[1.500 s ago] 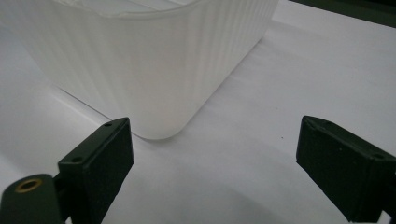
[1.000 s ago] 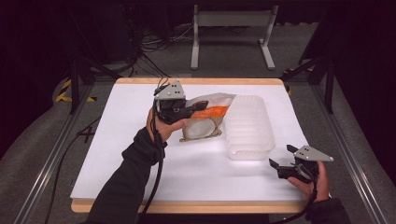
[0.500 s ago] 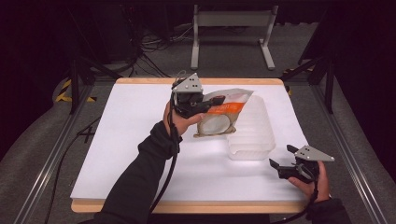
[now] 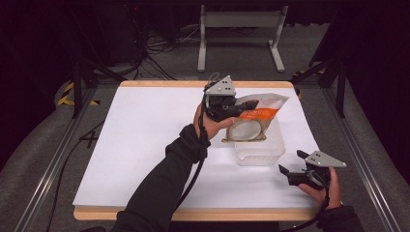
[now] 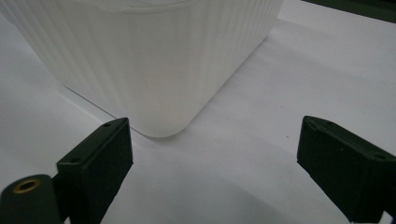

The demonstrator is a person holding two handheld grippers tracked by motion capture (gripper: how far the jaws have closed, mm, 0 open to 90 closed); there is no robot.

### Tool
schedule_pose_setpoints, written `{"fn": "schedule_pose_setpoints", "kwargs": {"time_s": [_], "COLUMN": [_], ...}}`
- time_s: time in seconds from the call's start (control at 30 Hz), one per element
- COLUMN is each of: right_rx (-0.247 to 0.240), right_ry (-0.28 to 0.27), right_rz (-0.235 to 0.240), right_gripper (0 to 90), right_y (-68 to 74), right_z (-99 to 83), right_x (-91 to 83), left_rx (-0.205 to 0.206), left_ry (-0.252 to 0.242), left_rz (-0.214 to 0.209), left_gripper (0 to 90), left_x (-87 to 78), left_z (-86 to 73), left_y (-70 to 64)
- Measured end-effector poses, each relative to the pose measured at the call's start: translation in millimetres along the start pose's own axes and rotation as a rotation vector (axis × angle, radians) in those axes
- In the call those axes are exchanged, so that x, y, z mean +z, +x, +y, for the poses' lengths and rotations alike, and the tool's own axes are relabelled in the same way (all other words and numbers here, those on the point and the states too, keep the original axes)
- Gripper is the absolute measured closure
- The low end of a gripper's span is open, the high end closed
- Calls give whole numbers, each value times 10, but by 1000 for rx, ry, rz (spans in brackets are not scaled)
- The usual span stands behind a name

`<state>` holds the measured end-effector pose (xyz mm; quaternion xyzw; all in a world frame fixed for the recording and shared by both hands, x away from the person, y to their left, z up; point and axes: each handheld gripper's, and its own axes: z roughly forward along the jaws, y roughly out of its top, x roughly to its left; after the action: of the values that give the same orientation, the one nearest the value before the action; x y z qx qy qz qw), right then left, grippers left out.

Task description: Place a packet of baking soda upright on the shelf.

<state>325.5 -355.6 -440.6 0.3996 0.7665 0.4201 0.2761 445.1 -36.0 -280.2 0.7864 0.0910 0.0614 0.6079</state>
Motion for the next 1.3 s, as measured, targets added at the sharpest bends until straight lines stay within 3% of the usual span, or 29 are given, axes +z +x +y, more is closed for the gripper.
{"fn": "schedule_pose_setpoints", "kwargs": {"time_s": [0.57, 0.9, 1.03, 1.17, 1.3], "right_rx": [-4, -7, -9, -9, -7], "right_ry": [2, 6, 9, 12, 10], "right_rz": [2, 3, 3, 4, 4], "right_gripper": [111, 110, 110, 109, 109], "right_y": [2, 7, 9, 8, 9], "right_z": [-2, -1, 0, 0, -1], "right_x": [2, 5, 7, 10, 9], "left_rx": [-44, -97, -101, -78, -100], "left_ry": [-23, -53, -54, -11, -12], "left_rz": [-73, -102, -113, -105, -112], "left_gripper": [899, 899, 899, 899, 899], "left_x": [406, 492, 504, 542, 541], "left_z": [-213, -401, -450, -477, -547], "left_y": [-59, -33, -39, -82, -50]}}
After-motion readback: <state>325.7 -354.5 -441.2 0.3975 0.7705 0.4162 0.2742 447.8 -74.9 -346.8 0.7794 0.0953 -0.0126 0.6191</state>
